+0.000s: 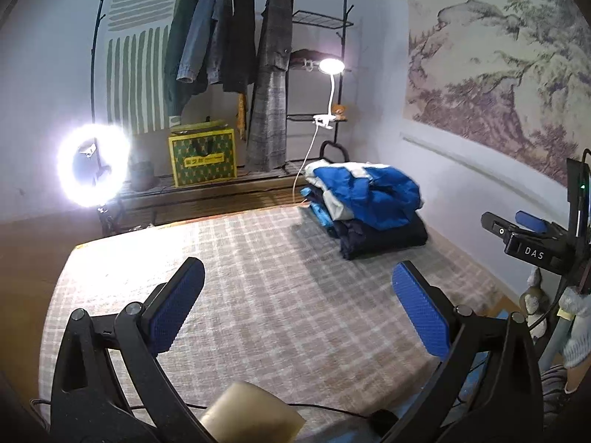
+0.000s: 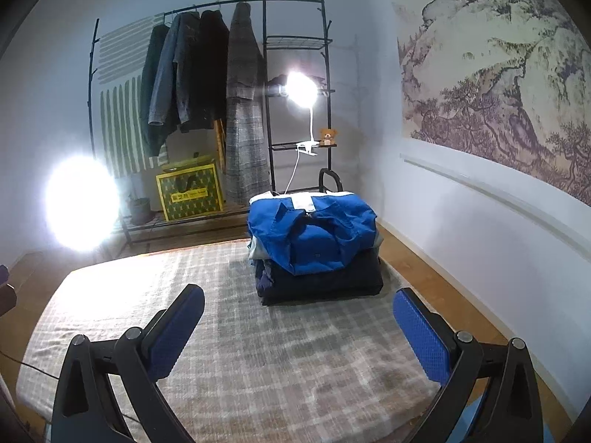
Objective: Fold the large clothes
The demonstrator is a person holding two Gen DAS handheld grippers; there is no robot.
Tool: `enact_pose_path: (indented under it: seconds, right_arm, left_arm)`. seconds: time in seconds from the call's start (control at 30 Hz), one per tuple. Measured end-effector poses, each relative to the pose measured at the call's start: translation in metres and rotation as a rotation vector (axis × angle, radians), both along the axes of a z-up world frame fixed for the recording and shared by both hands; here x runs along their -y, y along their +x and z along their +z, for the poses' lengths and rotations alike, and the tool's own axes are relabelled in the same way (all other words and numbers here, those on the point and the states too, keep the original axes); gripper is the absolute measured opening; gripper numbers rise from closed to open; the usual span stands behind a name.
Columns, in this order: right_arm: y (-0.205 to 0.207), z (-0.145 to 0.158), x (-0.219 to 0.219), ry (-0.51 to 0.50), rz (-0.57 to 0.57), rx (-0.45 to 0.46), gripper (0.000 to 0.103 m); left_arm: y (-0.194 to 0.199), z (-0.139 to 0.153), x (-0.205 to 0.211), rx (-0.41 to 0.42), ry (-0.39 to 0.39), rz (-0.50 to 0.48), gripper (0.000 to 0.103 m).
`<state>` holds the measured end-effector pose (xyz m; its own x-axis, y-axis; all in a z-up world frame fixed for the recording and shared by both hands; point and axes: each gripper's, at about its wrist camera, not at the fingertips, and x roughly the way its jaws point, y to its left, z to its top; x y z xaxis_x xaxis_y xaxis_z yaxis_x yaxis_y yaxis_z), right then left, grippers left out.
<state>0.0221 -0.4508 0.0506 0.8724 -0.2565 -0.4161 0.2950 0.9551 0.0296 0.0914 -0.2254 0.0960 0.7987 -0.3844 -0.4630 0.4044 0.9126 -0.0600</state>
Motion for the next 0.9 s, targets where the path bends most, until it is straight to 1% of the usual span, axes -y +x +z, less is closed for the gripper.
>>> enact_pose_path:
  seconds: [0.17, 0.33, 0.5, 0.63, 0.9]
  right_arm:
    - [0.021, -0.026, 0.001, 0.003, -0.004, -0.019, 0.103]
    - [0.037, -0.049, 0.0, -0.003, 0.018, -0.08, 0.103]
    - [0.04, -0.055, 0.004, 0.021, 0.012, -0.082, 0.103]
    - [0.04, -0.057, 0.004, 0.013, -0.011, -0.075, 0.103]
    - [0.043, -0.06, 0.003, 0.013, -0.031, -0.075, 0.103]
  left_arm:
    - [0.016, -0.022, 0.002, -0.045, 0.0, 0.004, 0.103]
    - [0.029, -0.04, 0.007, -0.068, 0.035, 0.023, 0.103]
    - [0.035, -0.051, 0.011, -0.088, 0.044, 0.018, 0.103]
    - [0.037, -0.057, 0.012, -0.096, 0.049, 0.018, 0.103]
    - [0.036, -0.059, 0.008, -0.098, 0.05, 0.025, 0.103]
